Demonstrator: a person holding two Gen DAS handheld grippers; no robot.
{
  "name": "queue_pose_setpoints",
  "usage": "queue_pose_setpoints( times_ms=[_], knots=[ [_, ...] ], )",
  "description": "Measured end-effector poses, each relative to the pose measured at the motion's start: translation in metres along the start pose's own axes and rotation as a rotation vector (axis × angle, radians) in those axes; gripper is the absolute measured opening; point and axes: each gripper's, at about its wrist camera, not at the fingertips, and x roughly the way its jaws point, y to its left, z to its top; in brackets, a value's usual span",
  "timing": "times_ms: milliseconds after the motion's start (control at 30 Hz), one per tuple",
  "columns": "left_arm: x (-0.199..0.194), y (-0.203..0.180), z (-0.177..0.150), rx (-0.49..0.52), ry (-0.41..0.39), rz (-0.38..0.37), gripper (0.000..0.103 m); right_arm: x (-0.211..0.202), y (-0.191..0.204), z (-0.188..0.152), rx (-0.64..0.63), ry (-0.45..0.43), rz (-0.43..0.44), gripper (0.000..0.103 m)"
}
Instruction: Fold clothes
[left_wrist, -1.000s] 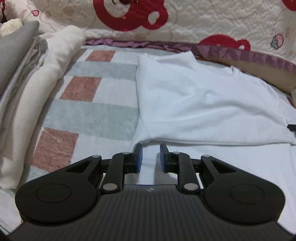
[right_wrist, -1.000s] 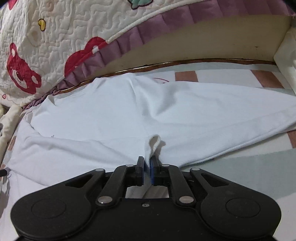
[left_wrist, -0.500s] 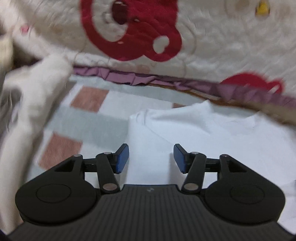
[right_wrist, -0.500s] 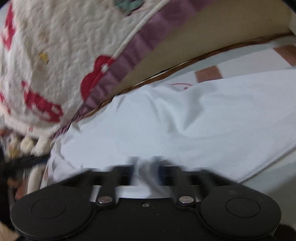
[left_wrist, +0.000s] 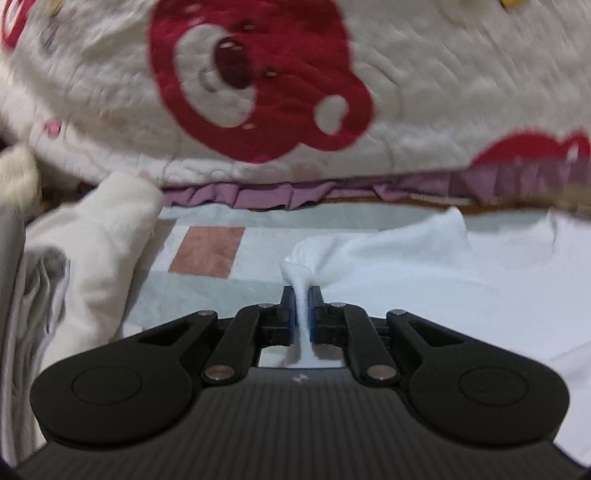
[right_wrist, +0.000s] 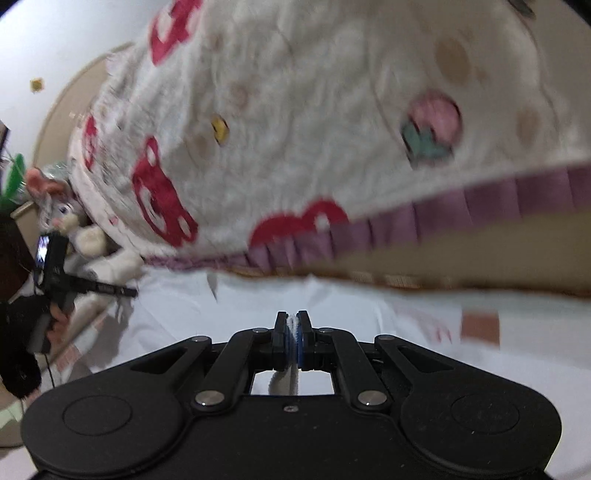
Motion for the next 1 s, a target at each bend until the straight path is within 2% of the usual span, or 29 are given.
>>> queue_pose_setpoints(
  times_ms=[67, 233, 300, 400, 467, 533, 600, 633, 700, 767, 833, 900, 1000],
  knots=[
    [0.003, 0.015, -0.002, -0.077, -0.005, -0.042, 0.006, 0.006, -0.002, 0.008, -0.047, -0.012, -0.036, 0.006],
    [0.023, 0.045, -0.015, -0.242, 0.024, -0.117, 0.006, 0.021, -0.03, 0.013, -0.066, -0.017, -0.136, 0.005],
    [0.029, 0.046, -0.018, -0.241, 0.023, -0.128, 0.006, 0.033, -0.039, 0.008, -0.083, 0.029, -0.149, 0.004],
    [0.038, 0.048, -0.022, -0.24, 0.028, -0.13, 0.006, 0.064, -0.046, -0.005, -0.145, 0.156, -0.169, 0.004],
    [0.038, 0.048, -0.022, -0.248, 0.023, -0.125, 0.007, 0.076, -0.051, -0.009, -0.14, 0.199, -0.166, 0.004],
    [0.035, 0.048, -0.022, -0.25, 0.011, -0.108, 0.013, 0.081, -0.058, -0.011, -0.127, 0.218, -0.208, 0.006],
    [0.015, 0.043, -0.021, -0.185, -0.034, -0.062, 0.017, 0.077, -0.064, -0.011, -0.121, 0.2, -0.328, 0.007],
    [0.003, 0.038, -0.02, -0.14, -0.059, -0.036, 0.021, 0.072, -0.068, -0.01, -0.098, 0.189, -0.382, 0.018],
    [-0.025, 0.029, -0.026, -0.042, -0.085, -0.056, 0.041, 0.054, -0.071, -0.007, -0.016, 0.149, -0.378, 0.019],
    [-0.05, 0.022, -0.041, 0.042, -0.058, -0.118, 0.042, 0.037, -0.063, -0.005, 0.019, 0.118, -0.331, 0.021],
    [-0.068, 0.013, -0.062, 0.127, -0.01, -0.166, 0.043, 0.025, -0.045, -0.01, -0.004, 0.121, -0.281, 0.026],
    [-0.082, 0.002, -0.086, 0.234, 0.036, -0.173, 0.044, 0.016, -0.023, -0.016, -0.048, 0.144, -0.22, 0.031],
    [-0.087, -0.012, -0.113, 0.353, 0.055, -0.106, 0.048, 0.017, 0.012, -0.038, -0.177, 0.238, -0.139, 0.036]
  ],
)
